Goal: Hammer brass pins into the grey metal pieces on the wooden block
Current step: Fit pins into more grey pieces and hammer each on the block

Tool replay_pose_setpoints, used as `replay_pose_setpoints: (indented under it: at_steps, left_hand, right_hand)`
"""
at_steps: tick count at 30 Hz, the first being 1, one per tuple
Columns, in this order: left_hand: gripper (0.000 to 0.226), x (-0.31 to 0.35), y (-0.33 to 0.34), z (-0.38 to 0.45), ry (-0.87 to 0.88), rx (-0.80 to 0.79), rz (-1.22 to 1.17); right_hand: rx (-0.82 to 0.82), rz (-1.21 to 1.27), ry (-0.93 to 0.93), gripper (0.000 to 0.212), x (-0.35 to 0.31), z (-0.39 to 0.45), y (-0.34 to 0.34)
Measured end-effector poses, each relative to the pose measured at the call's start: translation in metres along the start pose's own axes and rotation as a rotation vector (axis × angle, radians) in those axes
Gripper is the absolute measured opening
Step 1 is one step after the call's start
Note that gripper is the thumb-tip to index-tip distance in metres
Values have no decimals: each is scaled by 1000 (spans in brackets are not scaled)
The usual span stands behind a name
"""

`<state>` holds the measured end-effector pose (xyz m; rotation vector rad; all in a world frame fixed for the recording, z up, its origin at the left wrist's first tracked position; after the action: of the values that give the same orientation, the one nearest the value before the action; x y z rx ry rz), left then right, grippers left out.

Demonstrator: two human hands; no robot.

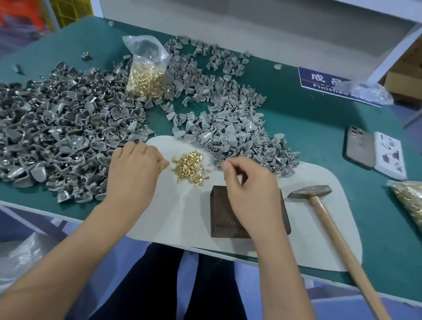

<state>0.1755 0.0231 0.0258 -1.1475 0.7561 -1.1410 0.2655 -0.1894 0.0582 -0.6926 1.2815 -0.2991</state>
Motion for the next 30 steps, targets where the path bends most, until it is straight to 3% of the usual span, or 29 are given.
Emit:
replay_pose_setpoints:
  at_steps: [3,6,9,12,15,19,23,27,30]
  left_hand:
    - [33,18,-7,8,95,-1,-57]
    - [33,51,-21,19,157,111,-618]
    - [34,80,-18,27,10,125,-1183]
    - [38,100,0,32,-155,-25,-1420]
    - [37,114,9,36,-153,-157,-1441]
    - [39,122,5,39,-128,-188,-1403]
    - [36,123,0,45,-103,-164,-1396]
    - [32,140,-8,54,56,-78,-1420]
    - [22,143,-8,69,176,18,-1203]
  right_hand:
    - [-8,42,-12,13,2,0,0]
    - [-63,188,43,11,8,6,-3]
    - [-118,398,64,14,12,10,-8]
    - [-84,555,101,14,19,9,-16]
    - [-12,593,115,12,24,8,-21]
    - [59,608,126,16,26,9,-28]
    - [207,522,106,17,23,1,-37]
    - [458,249,-41,7,23,-14,-70]
    - [546,302,85,8,61,-16,-96]
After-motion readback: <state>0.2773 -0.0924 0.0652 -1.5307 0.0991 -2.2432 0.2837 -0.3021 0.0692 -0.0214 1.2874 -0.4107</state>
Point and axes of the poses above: each hand's wrist, its own z-axis towards the middle knuckle, its own y-axis out of the palm, x = y × z, the point moved 8 cm from there along z, towards the middle knuckle, and after that the axes turned 14 degrees about y, right-handed, at the moved point
